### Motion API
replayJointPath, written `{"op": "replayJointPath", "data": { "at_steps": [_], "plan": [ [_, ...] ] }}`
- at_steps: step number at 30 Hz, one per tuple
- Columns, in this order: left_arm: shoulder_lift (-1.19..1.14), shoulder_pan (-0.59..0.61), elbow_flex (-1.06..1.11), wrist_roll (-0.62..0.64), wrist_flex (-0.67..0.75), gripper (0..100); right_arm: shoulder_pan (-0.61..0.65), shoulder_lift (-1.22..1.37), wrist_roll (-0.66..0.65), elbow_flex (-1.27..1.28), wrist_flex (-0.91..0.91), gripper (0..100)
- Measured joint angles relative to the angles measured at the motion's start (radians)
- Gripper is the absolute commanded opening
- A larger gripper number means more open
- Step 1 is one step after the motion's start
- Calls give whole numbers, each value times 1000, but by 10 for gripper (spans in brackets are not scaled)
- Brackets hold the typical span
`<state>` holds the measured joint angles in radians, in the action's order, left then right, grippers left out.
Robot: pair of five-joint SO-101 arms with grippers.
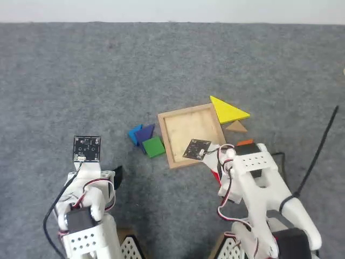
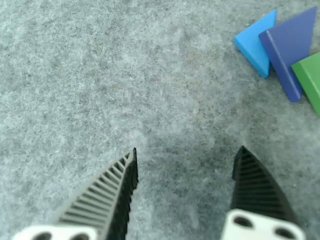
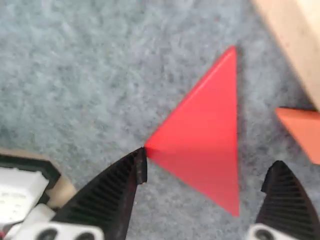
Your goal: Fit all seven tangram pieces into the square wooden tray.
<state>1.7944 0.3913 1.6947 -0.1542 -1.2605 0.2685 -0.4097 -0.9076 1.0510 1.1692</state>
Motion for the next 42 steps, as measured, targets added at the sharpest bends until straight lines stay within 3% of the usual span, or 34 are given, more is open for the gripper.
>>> {"op": "replayJointPath", "data": {
  "at_steps": [6, 27, 35, 42],
  "plan": [
    [0, 0, 0, 0, 0, 298, 8, -3, 60, 84, -100, 362],
    [0, 0, 0, 0, 0, 298, 8, -11, 97, 87, -106, 359],
    [0, 0, 0, 0, 0, 298, 0, -26, 124, 86, -117, 185],
    [0, 0, 0, 0, 0, 298, -2, -37, 130, 78, -124, 173]
  ]
}}
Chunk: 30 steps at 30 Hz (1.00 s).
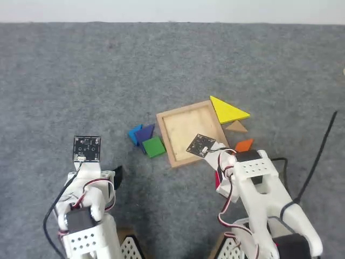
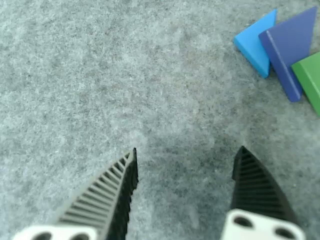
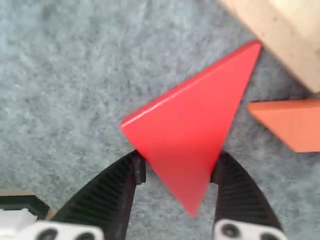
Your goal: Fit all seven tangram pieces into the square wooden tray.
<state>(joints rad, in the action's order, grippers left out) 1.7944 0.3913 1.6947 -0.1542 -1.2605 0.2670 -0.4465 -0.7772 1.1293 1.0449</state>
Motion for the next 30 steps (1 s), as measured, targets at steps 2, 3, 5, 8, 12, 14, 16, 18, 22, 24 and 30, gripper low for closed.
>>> {"op": "replayJointPath", "data": {
  "at_steps": [2, 3, 5, 8, 12, 14, 16, 18, 22, 24, 30],
  "plan": [
    [0, 0, 0, 0, 0, 298, 0, 0, 9, -3, 0, 174],
    [0, 0, 0, 0, 0, 298, 0, 0, 21, -3, 0, 176],
    [0, 0, 0, 0, 0, 298, 0, 5, 58, -11, 0, 177],
    [0, 0, 0, 0, 0, 298, 2, 14, 107, -32, 40, 177],
    [0, 0, 0, 0, 0, 298, 2, 17, 239, -86, 127, 177],
    [0, 0, 0, 0, 0, 298, 2, 17, 310, -112, 140, 177],
    [0, 0, 0, 0, 0, 298, 5, 17, 367, -133, 141, 184],
    [0, 0, 0, 0, 0, 298, 20, 17, 410, -144, 143, 237],
    [0, 0, 0, 0, 0, 298, 94, 18, 450, -144, 143, 358],
    [0, 0, 0, 0, 0, 298, 138, 18, 456, -144, 143, 368],
    [0, 0, 0, 0, 0, 298, 180, 29, 505, -144, 98, 339]
  ]
}}
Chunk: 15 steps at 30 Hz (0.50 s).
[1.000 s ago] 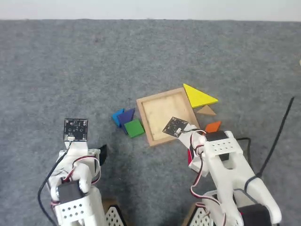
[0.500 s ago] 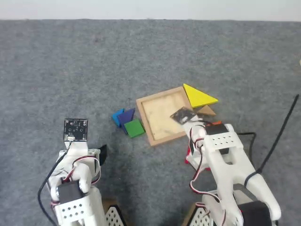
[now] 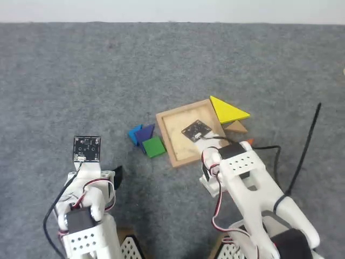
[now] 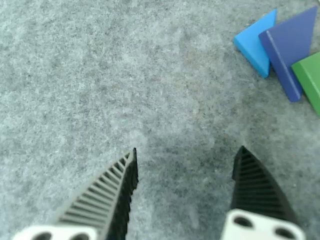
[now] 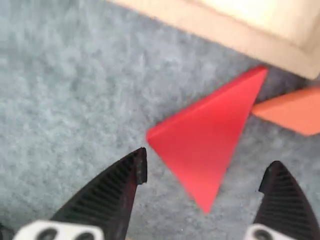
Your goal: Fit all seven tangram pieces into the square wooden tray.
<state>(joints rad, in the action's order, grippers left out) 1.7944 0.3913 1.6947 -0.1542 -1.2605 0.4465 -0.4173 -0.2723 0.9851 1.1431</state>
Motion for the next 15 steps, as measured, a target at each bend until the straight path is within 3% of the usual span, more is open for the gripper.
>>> {"op": "replayJointPath", "data": {
  "at_steps": [9, 15],
  "plan": [
    [0, 0, 0, 0, 0, 298, 11, 249, 69, -83, -74, 340],
    [0, 0, 0, 0, 0, 298, 11, 264, 120, -98, -95, 340]
  ]
}}
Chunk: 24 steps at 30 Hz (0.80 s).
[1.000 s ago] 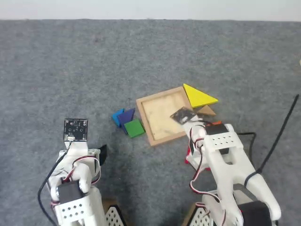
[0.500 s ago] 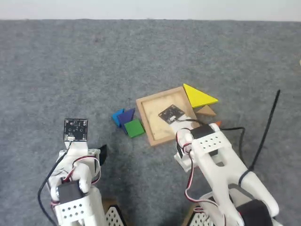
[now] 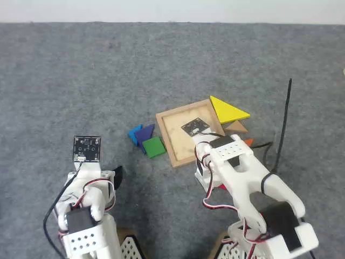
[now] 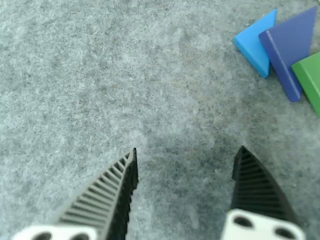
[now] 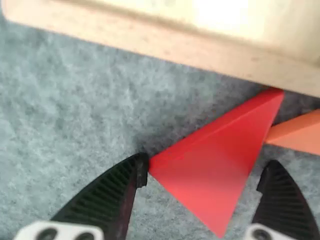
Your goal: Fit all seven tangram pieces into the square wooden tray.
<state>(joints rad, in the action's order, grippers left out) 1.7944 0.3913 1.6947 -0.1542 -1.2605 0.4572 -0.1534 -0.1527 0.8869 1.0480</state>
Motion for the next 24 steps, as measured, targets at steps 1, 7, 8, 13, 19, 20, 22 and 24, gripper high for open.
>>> {"op": "replayJointPath", "data": {
  "at_steps": [1, 7, 8, 13, 19, 20, 22, 24],
  "plan": [
    [0, 0, 0, 0, 0, 298, 0, 0, 11, 0, -2, 340],
    [0, 0, 0, 0, 0, 298, 2, 8, 109, 0, -11, 340],
    [0, 0, 0, 0, 0, 298, 2, 11, 137, 0, -18, 340],
    [0, 0, 0, 0, 0, 298, 3, 11, 293, 0, -32, 340],
    [0, 0, 0, 0, 0, 298, 3, 12, 351, 0, -32, 340],
    [0, 0, 0, 0, 0, 298, 3, 12, 351, 0, -32, 339],
    [0, 0, 0, 0, 0, 298, 3, 12, 353, 0, -32, 339],
    [0, 0, 0, 0, 0, 298, 3, 12, 353, 0, -32, 335]
  ]
}}
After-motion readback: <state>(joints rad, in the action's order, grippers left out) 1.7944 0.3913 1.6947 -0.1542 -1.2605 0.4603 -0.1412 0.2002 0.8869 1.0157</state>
